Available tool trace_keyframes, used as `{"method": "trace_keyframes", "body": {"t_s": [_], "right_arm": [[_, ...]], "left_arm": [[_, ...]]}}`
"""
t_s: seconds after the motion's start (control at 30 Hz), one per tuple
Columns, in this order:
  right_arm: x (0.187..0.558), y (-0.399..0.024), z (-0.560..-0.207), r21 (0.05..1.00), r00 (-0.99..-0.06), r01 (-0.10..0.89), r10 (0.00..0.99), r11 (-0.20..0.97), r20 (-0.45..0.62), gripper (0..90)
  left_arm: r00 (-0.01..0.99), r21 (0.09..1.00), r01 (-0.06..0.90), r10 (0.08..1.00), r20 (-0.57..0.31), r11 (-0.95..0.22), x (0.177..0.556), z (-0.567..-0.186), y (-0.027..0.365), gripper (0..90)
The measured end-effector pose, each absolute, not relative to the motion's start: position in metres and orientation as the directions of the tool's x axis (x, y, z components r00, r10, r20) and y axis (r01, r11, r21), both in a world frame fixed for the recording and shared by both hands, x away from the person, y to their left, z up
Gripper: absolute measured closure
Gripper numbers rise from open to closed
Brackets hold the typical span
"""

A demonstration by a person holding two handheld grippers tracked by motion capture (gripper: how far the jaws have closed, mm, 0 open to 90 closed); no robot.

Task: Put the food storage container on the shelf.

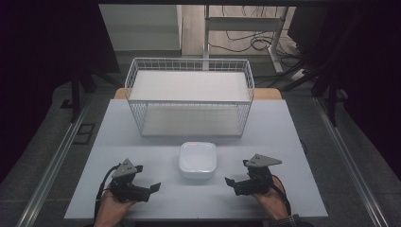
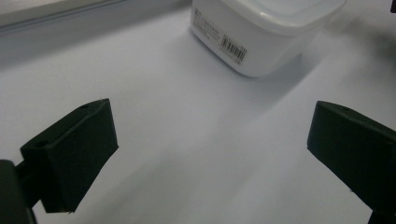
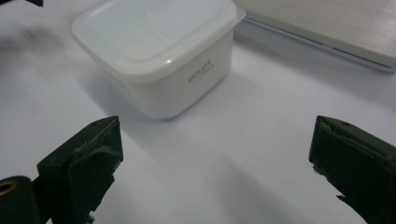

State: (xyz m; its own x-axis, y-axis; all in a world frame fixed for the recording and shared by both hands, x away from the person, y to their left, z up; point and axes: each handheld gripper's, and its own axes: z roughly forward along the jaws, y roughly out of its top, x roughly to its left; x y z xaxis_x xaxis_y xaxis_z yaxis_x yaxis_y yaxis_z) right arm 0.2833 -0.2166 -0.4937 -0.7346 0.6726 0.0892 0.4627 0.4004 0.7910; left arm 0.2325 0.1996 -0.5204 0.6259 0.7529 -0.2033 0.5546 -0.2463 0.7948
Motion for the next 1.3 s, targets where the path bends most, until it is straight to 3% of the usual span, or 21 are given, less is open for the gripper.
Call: {"method": "trace_keyframes", "body": {"t_s": [0.53, 0.73, 0.97, 1.23, 1.27, 1.3], "right_arm": [[0.294, -0.195, -0.485, 0.773, -0.741, 0.485, 0.662, 0.409, 0.114, 0.8], [0.309, -0.179, -0.475, 0.767, -0.744, 0.502, 0.651, 0.401, 0.147, 9.6], [0.326, -0.162, -0.467, 0.770, -0.755, 0.484, 0.643, 0.416, 0.127, 13.8], [0.344, -0.147, -0.479, 0.735, -0.766, 0.505, 0.627, 0.454, 0.139, 11.0], [0.345, -0.146, -0.486, 0.721, -0.766, 0.518, 0.625, 0.461, 0.151, 9.5], [0.346, -0.146, -0.488, 0.721, -0.765, 0.526, 0.621, 0.452, 0.170, 9.7]], "left_arm": [[0.684, 0.800, 0.512, 0.711, -0.160, -0.313, 0.273, -0.501, 0.164, 5.7], [0.701, 0.808, 0.489, 0.699, -0.141, -0.328, 0.291, -0.490, 0.148, 8.4], [0.711, 0.803, 0.480, 0.693, -0.120, -0.354, 0.315, -0.483, 0.131, 10.2], [0.717, 0.778, 0.515, 0.678, -0.161, -0.360, 0.326, -0.502, 0.121, 8.7], [0.714, 0.778, 0.538, 0.666, -0.215, -0.325, 0.327, -0.506, 0.123, 8.7], [0.714, 0.778, 0.538, 0.666, -0.215, -0.325, 0.327, -0.506, 0.123, 8.7]]}}
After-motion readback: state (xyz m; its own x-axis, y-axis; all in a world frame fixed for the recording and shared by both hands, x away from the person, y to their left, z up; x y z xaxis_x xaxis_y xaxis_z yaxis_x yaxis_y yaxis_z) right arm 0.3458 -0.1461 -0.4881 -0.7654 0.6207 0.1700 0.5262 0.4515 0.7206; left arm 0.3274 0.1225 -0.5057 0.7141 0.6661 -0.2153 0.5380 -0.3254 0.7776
